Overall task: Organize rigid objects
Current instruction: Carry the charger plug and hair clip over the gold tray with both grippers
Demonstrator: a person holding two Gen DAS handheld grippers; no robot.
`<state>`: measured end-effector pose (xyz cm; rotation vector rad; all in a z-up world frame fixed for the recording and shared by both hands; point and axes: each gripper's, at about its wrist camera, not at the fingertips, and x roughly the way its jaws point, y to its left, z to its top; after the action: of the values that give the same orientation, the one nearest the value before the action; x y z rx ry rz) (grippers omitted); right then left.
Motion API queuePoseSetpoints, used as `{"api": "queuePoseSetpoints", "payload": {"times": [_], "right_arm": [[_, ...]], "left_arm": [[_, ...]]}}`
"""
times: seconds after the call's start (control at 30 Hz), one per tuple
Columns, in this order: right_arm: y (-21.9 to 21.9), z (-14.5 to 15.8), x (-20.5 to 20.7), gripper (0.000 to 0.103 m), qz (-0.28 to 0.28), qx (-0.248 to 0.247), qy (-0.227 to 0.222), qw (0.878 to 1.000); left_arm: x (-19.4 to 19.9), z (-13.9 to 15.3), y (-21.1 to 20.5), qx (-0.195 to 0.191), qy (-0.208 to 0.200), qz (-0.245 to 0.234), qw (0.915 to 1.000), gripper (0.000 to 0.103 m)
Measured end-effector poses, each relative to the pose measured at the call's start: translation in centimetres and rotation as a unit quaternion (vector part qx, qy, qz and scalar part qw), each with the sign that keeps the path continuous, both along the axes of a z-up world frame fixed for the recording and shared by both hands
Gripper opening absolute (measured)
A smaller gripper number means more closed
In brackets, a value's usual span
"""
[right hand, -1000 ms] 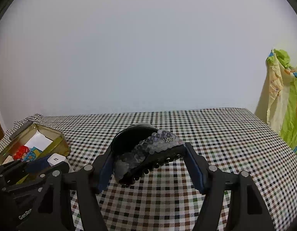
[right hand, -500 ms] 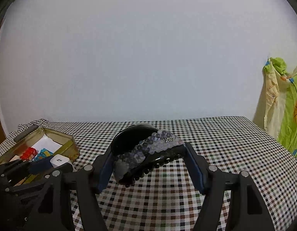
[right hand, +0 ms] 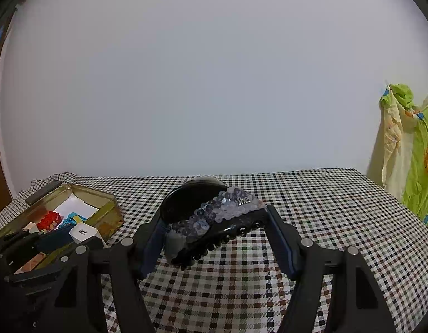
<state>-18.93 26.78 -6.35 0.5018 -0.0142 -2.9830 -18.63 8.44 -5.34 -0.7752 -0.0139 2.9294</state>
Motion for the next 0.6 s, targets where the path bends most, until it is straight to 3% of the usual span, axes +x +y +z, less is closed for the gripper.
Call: {"api": "queuePoseSetpoints", "payload": {"times": [0.6], "right_arm": [[-1.4, 0.0, 1.4, 0.07, 0.016, 0.01, 0.01, 1.0]], "left_arm": [[2.3, 0.4, -1.1, 0.005, 0.018, 0.003, 0.9998, 0.037]]}}
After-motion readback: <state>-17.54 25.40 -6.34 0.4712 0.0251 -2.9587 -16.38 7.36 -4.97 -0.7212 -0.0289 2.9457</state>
